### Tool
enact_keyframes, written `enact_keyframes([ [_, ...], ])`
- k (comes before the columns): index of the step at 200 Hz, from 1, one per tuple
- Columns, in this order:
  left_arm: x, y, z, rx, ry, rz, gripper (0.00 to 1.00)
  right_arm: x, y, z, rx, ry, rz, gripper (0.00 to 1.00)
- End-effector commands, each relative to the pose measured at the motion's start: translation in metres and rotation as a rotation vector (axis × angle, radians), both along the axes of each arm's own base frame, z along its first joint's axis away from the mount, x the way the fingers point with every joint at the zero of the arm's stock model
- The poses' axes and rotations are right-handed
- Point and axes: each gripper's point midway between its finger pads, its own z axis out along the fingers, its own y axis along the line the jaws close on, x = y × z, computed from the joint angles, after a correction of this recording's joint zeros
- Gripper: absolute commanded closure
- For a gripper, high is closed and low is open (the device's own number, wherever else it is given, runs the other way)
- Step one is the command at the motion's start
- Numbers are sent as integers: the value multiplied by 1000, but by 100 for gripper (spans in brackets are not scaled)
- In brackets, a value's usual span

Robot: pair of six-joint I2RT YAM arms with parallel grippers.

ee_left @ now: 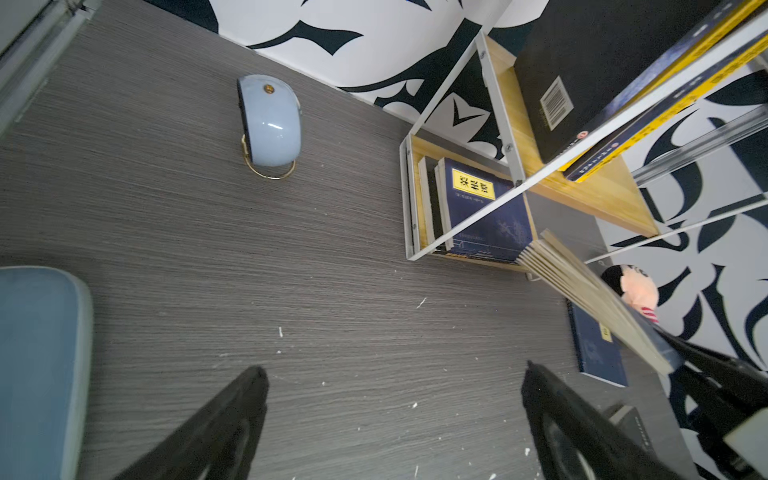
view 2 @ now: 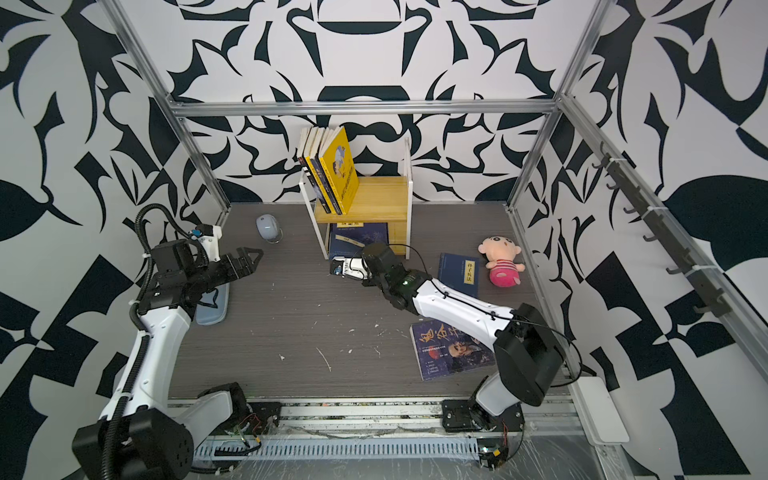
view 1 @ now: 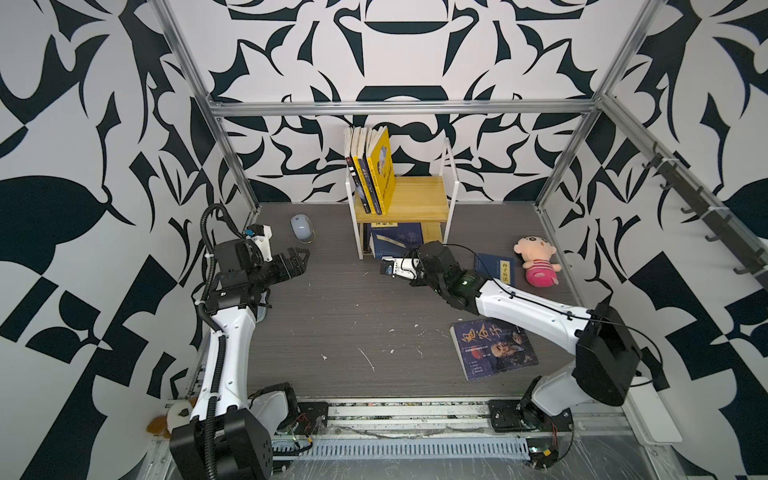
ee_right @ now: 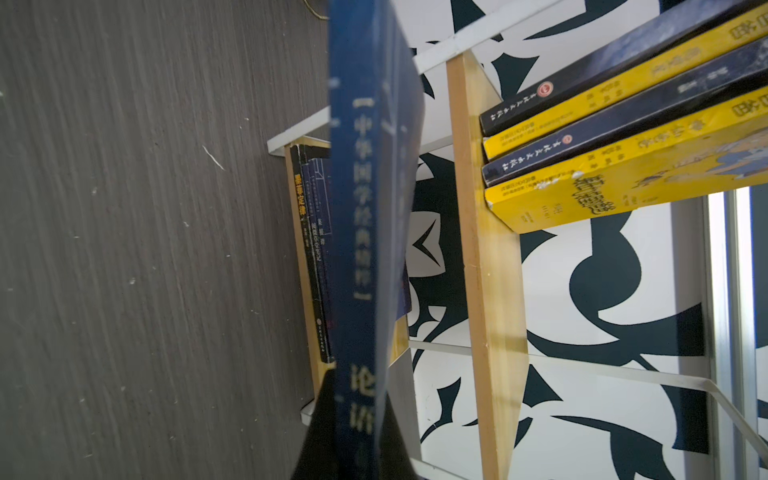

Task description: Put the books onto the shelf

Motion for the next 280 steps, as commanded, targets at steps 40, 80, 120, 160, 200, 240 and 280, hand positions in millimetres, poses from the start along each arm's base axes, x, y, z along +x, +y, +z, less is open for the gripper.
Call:
enact_keyframes([
  [40,-4,17,-9,173,-4,20,0,51,13,53,23,-242,-21,100],
  [80,-3,20,-12,184,2,23,0,82,19,47,-16,-314,-29,100],
  [120,-2,23,-14,196,5,28,0,109,21,29,-45,-335,-37,100],
  [160,-1,22,-16,189,11,23,0,115,23,-23,-101,-219,-7,100],
  [200,1,24,-19,200,12,26,0,103,25,-56,-94,6,47,100],
  [240,0,24,-21,197,11,27,0,109,25,-63,-87,54,59,100],
  [280,0,23,-20,198,8,25,0,120,19,-66,-101,74,46,100],
])
